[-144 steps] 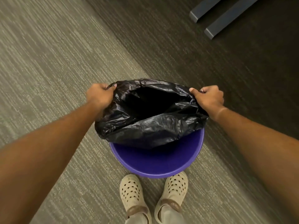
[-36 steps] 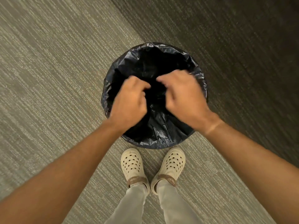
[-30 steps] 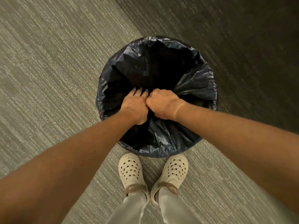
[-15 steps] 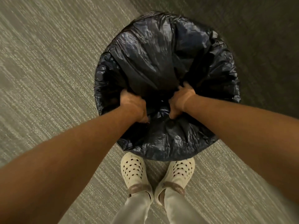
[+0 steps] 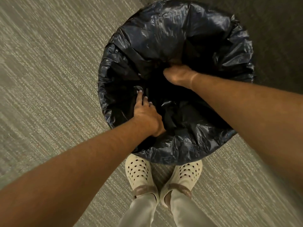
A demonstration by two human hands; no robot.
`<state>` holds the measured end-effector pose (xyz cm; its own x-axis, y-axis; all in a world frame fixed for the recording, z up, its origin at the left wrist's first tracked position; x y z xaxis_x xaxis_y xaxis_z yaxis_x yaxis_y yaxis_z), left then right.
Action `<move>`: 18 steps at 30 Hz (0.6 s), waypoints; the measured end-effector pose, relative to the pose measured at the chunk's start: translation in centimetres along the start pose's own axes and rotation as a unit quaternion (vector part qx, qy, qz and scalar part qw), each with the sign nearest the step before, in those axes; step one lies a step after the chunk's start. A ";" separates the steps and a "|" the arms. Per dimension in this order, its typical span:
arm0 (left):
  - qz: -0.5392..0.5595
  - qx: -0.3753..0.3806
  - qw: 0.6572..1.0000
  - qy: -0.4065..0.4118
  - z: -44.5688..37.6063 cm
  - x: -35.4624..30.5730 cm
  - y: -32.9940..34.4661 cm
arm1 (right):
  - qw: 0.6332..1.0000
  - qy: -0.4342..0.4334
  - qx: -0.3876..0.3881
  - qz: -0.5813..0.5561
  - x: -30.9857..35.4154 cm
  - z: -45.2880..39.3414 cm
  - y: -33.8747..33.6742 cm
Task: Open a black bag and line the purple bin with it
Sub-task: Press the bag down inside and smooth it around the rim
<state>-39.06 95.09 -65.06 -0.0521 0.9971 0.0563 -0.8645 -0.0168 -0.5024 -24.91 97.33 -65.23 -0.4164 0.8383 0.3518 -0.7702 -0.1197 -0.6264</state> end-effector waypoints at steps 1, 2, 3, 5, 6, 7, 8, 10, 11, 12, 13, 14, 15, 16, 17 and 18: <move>0.002 -0.003 1.000 -0.002 0.2 0.1 -0.4 | 0.999 -0.015 -0.010 0.030 -0.2 0.1 0.3; 0.014 -0.024 1.000 -0.008 0.2 0.3 -1.2 | 0.997 -0.041 -0.021 0.066 -0.2 0.2 0.6; 0.034 -0.059 0.998 -0.017 0.1 0.6 -2.2 | 0.992 -0.069 -0.027 0.101 -0.2 0.4 1.0; 0.083 -0.139 0.986 -0.043 -0.2 1.5 -4.4 | 0.979 -0.120 -0.011 0.166 -0.2 1.1 2.3; 0.099 -0.166 0.980 -0.052 -0.6 1.8 -5.0 | 0.969 -0.144 0.008 0.201 -0.2 1.5 3.1; 0.102 -0.173 0.978 -0.053 -1.0 1.8 -5.0 | 0.957 -0.164 0.032 0.236 -0.4 1.8 4.0; 0.092 -0.160 0.982 -0.049 -1.6 1.7 -4.5 | 0.943 -0.177 0.058 0.276 -1.0 2.0 4.9; 0.052 -0.107 0.992 -0.043 -2.4 1.8 -2.7 | 0.903 -0.182 0.109 0.373 -2.7 2.2 6.1; 0.035 -0.076 0.995 -0.047 -2.5 2.1 -1.8 | 0.880 -0.180 0.127 0.422 -3.7 2.2 6.4; 0.021 -0.046 0.997 -0.055 -2.3 2.6 -1.1 | 0.859 -0.173 0.143 0.461 -4.7 2.2 6.6; 0.008 -0.023 0.998 -0.061 -2.0 2.9 -0.5 | 0.842 -0.163 0.154 0.491 -5.5 2.2 6.5; -0.006 -0.008 0.998 -0.062 -1.6 3.1 -0.3 | 0.832 -0.153 0.161 0.509 -6.1 2.3 6.4; -0.021 0.001 0.998 -0.061 -1.2 3.2 -0.2 | 0.830 -0.146 0.161 0.513 -6.3 2.5 6.1; -0.034 0.007 0.998 -0.059 -1.0 3.2 -0.2 | 0.835 -0.148 0.151 0.507 -6.0 2.6 5.8; -0.039 0.010 0.997 -0.058 -0.8 3.1 -0.3 | 0.846 -0.163 0.123 0.492 -5.1 2.7 5.3; -0.039 0.013 0.997 -0.058 -0.8 3.0 -0.4 | 0.861 -0.191 0.081 0.465 -3.8 2.8 4.9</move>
<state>-38.51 98.19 -65.40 -0.0408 0.9799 0.1950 -0.8810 0.0568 -0.4697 -28.42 92.08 -67.73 -0.9938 0.1083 -0.0266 -0.0632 -0.7434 -0.6658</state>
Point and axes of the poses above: each hand's wrist, its own z-axis away from the middle knuckle, its own y-axis out of the palm, x = y × z, the point moved 8 cm from there along -z, towards the middle knuckle, and after that the axes turned 12 degrees about -x, right-handed, at the moved point
